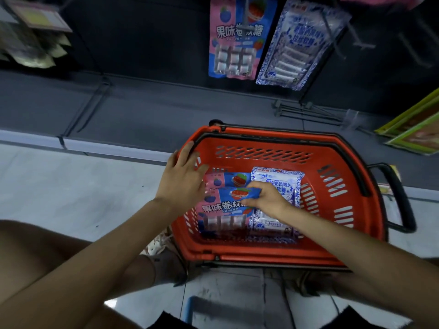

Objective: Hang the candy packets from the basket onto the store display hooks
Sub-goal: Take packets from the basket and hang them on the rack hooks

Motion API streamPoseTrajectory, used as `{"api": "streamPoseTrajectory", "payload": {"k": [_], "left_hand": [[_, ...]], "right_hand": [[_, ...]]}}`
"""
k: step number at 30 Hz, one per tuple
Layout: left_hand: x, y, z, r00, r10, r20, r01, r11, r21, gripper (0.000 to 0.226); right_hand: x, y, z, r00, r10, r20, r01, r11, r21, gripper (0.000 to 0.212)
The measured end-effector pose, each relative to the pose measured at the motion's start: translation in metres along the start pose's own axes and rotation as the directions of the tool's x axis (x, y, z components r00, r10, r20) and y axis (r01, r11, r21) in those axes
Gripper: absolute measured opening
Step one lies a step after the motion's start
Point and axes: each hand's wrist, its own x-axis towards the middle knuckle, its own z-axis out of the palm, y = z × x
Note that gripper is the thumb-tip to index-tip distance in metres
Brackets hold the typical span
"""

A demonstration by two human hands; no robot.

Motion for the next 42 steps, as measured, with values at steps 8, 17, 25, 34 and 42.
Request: {"api": "streamPoseTrajectory", "payload": {"k": [8,17,25,34,42], "left_hand": [[0.005,0.009,-0.017,0.982,-0.166,-0.085,0.127,0.927,-0.352,0.033],[0.024,0.037,-0.088,0.865,-0.302,0.401,0.368,-0.164,-0.915,0.071],[0.031,0.066,-0.108,0.912,-0.317,0.261,0.228,-0.140,-0.964,0.031],[0.042,0.071,-0.117,0.844,-0.465,0.267,0.158,-0.260,-0.953,0.024],[0.044,0.047,-0.117,0.792,-0.533,0.297,0.155,-0.295,-0.943,0.023]], "right_hand": [[-0.047,-0.046,-0.037,0.960,-0.275,-0.057,0.270,0.960,-0.079,0.019],[-0.088,-0.117,-0.093,0.892,-0.368,-0.265,0.428,0.874,0.229,0.032],[-0.087,-0.138,-0.106,0.907,-0.220,-0.358,0.387,0.768,0.510,0.028],[-0.076,-0.147,-0.086,0.936,-0.271,-0.225,0.348,0.815,0.463,0.050],[-0.067,-0.152,-0.064,0.902,-0.347,-0.255,0.430,0.774,0.466,0.047]]}}
